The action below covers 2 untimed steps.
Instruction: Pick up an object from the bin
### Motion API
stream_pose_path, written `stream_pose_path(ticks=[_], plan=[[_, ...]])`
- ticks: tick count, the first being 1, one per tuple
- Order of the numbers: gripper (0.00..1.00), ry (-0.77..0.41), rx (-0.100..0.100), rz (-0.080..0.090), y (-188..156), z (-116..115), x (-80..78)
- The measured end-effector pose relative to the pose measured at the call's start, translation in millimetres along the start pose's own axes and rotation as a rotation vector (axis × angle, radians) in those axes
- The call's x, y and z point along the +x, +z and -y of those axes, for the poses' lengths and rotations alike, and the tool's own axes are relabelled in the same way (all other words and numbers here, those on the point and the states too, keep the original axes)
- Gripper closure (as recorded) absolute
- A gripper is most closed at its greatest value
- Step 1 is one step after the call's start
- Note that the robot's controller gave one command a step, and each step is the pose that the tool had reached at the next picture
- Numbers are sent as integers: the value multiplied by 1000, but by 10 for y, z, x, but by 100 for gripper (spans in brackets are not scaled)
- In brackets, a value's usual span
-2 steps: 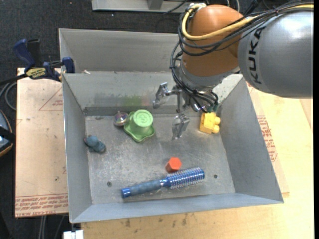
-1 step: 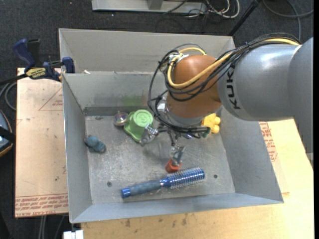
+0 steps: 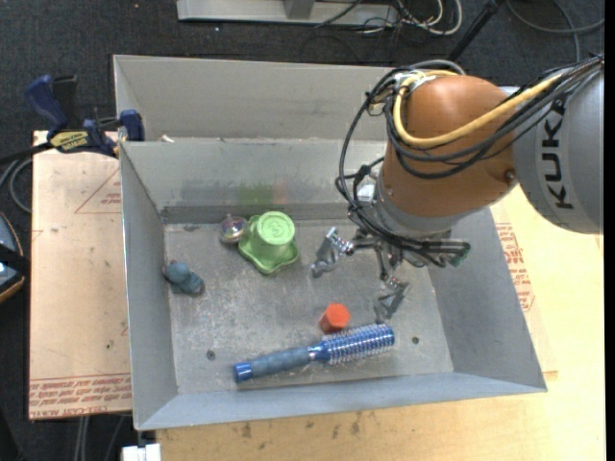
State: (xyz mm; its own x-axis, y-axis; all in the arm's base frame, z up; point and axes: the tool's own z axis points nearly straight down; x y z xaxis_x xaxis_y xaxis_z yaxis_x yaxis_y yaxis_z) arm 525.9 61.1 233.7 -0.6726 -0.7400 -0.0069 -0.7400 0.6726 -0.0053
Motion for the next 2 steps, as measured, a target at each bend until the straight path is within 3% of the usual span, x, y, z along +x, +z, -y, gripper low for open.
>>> stream_pose_path(ticks=[1, 2], plan=[[0, -212, -14, -12, 1304, -342, -217], [0, -493, -1, 7, 1581, -368, 14]])
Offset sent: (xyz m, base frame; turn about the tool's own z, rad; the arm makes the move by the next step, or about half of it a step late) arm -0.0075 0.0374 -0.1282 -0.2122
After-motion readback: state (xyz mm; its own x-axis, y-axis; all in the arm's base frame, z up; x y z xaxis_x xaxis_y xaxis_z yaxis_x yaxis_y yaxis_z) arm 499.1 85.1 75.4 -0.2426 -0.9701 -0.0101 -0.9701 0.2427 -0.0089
